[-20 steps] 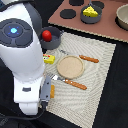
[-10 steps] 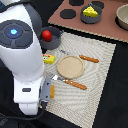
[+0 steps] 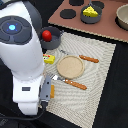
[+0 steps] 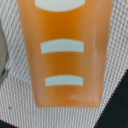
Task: Interact with the objects in diverse but meaningful ways.
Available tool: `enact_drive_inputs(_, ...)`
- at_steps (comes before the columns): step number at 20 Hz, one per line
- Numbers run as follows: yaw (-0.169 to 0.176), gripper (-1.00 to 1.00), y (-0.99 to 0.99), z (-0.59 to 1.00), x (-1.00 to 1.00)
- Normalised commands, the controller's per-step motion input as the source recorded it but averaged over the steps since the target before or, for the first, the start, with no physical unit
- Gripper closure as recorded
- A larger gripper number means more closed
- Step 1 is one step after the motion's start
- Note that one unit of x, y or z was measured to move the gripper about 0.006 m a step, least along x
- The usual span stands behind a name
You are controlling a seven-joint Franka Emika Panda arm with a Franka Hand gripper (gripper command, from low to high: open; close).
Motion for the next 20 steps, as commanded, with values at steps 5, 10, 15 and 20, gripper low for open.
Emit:
enact_drive_inputs(5,0.0,-1.0,0.07,0.4,0.01)
enact_drive_inputs(10,0.001,-1.0,0.12,0.4,-0.03)
enact_drive_inputs(15,0.0,-1.0,0.27,0.43,-0.03)
enact_drive_inputs(20,0.0,-1.0,0.41,0.37,-0.05)
